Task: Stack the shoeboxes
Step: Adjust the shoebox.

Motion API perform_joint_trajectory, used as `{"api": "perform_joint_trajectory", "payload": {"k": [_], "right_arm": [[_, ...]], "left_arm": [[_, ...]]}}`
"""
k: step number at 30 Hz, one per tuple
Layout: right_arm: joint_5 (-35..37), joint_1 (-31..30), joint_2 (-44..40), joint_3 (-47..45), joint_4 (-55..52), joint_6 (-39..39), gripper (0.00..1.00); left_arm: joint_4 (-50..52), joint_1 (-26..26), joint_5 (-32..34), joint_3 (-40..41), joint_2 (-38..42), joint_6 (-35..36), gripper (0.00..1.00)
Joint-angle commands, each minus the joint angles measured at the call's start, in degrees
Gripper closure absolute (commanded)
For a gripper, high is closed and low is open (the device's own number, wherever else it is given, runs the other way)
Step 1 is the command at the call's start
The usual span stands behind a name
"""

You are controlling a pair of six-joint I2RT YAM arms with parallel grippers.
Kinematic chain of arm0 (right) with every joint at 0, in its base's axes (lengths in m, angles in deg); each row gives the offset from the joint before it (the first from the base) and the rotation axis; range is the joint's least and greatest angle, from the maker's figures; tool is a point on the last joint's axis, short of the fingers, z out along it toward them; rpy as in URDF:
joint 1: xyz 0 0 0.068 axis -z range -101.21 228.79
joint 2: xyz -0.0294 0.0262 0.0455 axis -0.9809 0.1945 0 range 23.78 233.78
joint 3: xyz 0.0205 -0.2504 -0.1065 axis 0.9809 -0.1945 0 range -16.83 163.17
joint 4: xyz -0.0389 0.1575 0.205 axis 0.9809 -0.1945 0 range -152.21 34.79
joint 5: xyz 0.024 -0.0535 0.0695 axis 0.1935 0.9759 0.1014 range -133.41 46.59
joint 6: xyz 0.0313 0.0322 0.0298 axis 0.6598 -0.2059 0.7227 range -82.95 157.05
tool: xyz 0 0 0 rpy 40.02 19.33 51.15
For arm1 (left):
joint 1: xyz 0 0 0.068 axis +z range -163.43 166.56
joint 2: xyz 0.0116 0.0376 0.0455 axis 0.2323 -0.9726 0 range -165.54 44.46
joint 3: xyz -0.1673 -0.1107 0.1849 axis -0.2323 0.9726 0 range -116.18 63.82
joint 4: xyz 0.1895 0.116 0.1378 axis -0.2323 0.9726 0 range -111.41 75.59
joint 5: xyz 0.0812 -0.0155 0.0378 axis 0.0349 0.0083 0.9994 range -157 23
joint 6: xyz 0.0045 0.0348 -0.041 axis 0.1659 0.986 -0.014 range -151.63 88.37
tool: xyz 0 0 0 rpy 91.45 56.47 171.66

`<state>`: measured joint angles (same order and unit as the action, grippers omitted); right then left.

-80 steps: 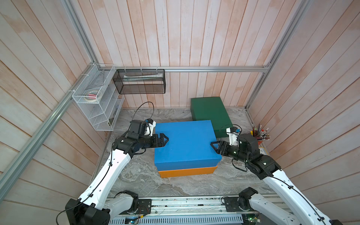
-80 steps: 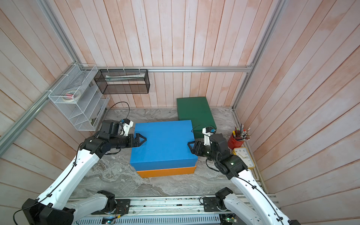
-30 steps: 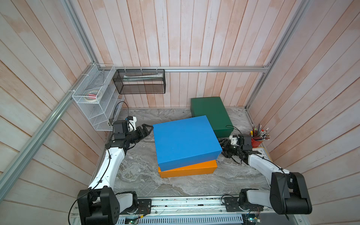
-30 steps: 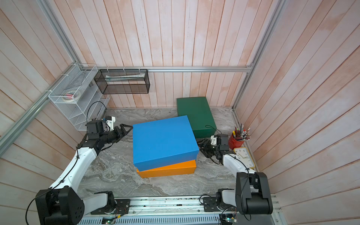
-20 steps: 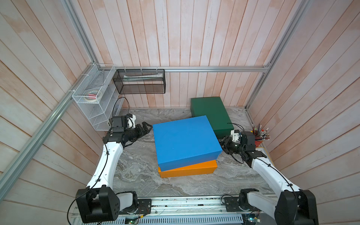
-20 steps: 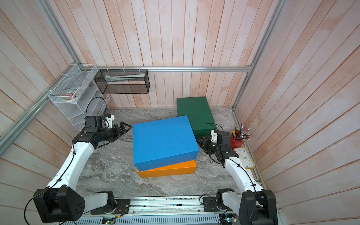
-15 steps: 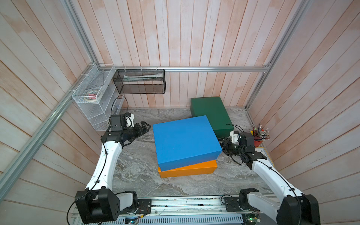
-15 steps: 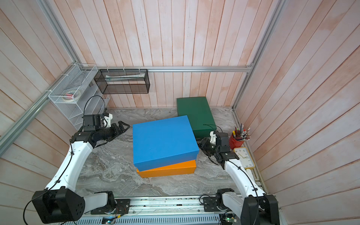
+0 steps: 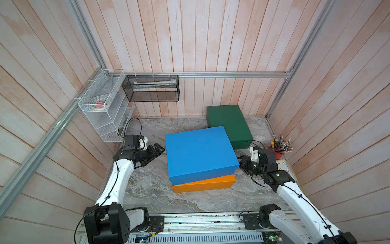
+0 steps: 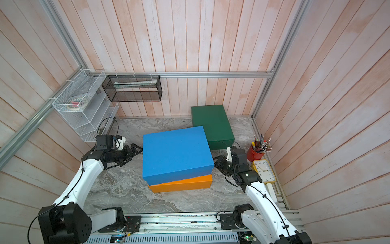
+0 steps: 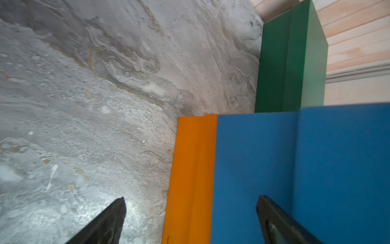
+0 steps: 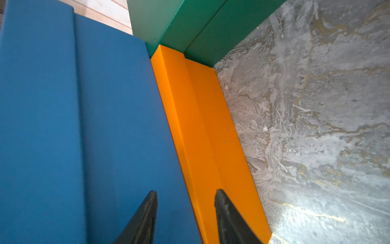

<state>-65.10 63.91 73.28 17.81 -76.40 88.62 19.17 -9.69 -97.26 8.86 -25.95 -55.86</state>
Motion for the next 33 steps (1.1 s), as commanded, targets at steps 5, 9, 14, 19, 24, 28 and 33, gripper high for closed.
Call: {"api": "perform_joint_trajectory", "payload": {"k": [5, 9, 14, 19, 24, 28, 33], "right_arm": [[3.0, -3.4, -2.4, -0.2, -4.8, 1.2, 0.56], [3.8, -4.6, -3.5, -0.5, -5.6, 2.1, 0.56], [4.9, -4.7, -3.6, 0.2, -8.1, 0.9, 0.56], [5.6, -4.7, -4.4, 0.8, -9.4, 0.5, 0.56], [5.3, -4.7, -4.6, 1.2, -9.5, 0.4, 0.57], [5.0, -4.7, -4.0, 1.1, -9.8, -0.3, 0.57], [4.8, -4.7, -3.4, 0.7, -8.8, -0.6, 0.57]], "left_arm": [[-1.3, -2.9, -1.3, 1.0, 1.0, -1.9, 0.0], [-1.1, -3.7, -1.2, 2.9, 3.0, -3.0, 0.0], [0.2, -4.0, -0.4, 4.2, 4.9, -3.5, 0.0], [1.1, -4.4, -0.2, 6.2, 8.5, -5.2, 0.0], [2.1, -5.1, 0.2, 7.2, 10.6, -6.1, 0.0], [2.4, -6.7, 0.7, 7.8, 11.6, -7.1, 0.0], [2.3, -8.1, 1.4, 9.5, 13.7, -9.0, 0.0]]}}
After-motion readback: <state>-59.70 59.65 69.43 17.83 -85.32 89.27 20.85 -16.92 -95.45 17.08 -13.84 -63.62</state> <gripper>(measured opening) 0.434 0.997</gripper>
